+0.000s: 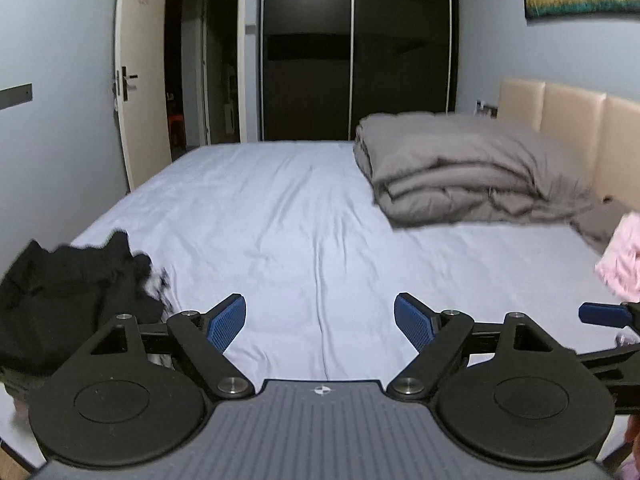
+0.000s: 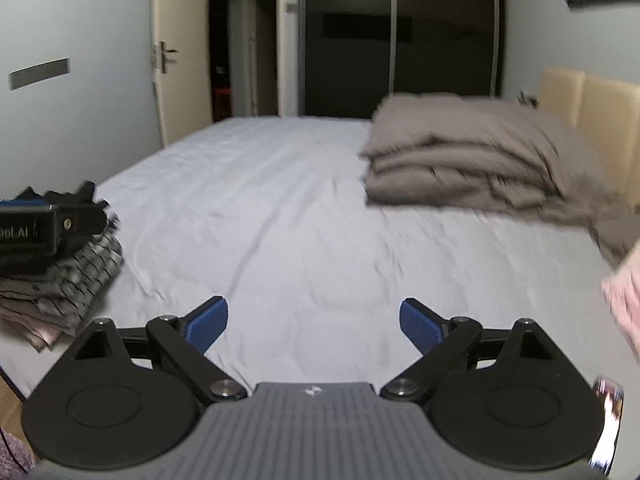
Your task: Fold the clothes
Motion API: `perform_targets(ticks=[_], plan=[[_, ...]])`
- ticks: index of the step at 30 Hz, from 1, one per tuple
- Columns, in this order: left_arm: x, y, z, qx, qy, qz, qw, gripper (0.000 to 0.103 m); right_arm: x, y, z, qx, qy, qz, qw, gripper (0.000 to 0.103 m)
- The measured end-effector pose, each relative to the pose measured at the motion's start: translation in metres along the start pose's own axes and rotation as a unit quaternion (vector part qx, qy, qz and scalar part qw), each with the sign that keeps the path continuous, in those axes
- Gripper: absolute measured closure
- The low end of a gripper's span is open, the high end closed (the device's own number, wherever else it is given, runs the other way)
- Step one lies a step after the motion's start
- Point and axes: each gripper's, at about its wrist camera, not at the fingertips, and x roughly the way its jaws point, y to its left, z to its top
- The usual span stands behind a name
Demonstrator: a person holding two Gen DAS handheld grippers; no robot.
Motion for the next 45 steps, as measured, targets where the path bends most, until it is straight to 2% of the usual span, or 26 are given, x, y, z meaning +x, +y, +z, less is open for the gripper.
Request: perform_targets(ticks=[5, 11, 17, 20, 29, 45], plan=[[0.005, -0.025, -0.029, 0.010, 0.031, -0.001, 0.9995, 0.021, 0.004, -0.010, -0.026, 0.011, 0.010, -0.015, 1.000, 0.009], [0.019, -0.044, -0.057, 0.008, 0.068, -0.024, 0.9974, 0.021, 0.010, -0.019, -0.051, 0.015, 0.017, -0.037, 0.999, 0.008], [0.037, -0.062, -0.085, 0.033, 0.095, -0.016, 0.9948, 0.021, 0.026, -0.032, -0.066, 0.023, 0.036, -0.050, 0.998, 0.008], [0.048, -0.063, -0.091, 0.029, 0.107, -0.011, 0.9937, 0.021, 0.033, -0.034, -0.070, 0.036, 0.043, -0.052, 0.997, 0.008], [0.066, -0.058, -0.083, 0.017, 0.103, 0.020, 0.9944, 0.021, 0.049, -0.025, -0.074, 0.039, 0.043, -0.044, 0.997, 0.008], [0.063, -0.045, -0.077, -0.004, 0.125, 0.024, 0.9919, 0.021, 0.054, -0.011, -0.071, 0.033, 0.046, -0.025, 0.998, 0.008]])
